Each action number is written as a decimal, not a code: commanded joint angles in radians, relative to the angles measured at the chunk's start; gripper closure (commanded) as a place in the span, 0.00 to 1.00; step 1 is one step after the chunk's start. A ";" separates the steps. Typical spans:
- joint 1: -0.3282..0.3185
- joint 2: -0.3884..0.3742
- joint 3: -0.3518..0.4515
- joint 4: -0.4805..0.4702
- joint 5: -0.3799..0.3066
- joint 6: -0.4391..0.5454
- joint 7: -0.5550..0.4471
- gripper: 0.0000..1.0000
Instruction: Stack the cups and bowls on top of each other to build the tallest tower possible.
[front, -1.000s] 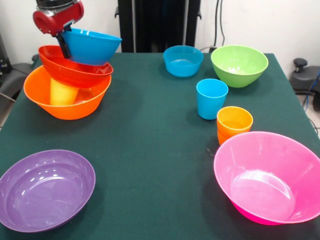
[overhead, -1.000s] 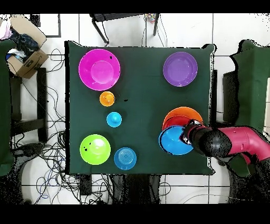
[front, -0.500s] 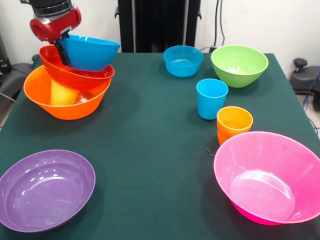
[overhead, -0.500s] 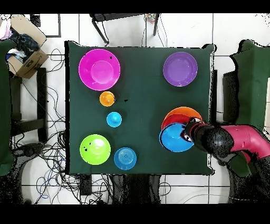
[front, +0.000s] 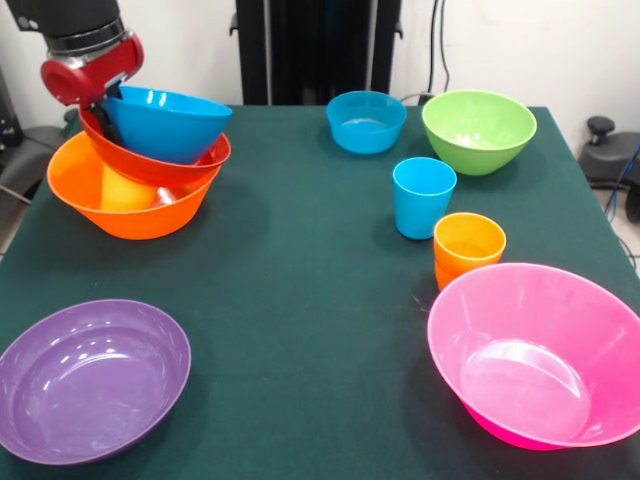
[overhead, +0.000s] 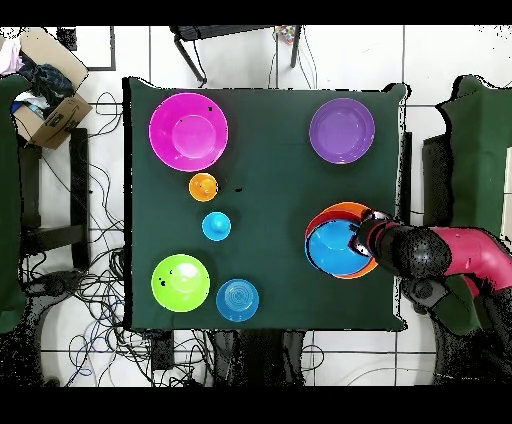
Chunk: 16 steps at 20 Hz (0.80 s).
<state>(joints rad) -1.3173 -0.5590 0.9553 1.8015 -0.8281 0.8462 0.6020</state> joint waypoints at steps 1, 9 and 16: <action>0.043 0.040 -0.042 -0.125 -0.079 0.134 -0.367 1.00; 0.049 0.010 -0.034 -0.089 -0.075 0.125 -0.336 1.00; 0.057 0.006 -0.028 -0.100 -0.065 0.139 -0.339 1.00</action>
<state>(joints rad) -1.3146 -0.5497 0.9514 1.7612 -0.8283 0.9132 0.5337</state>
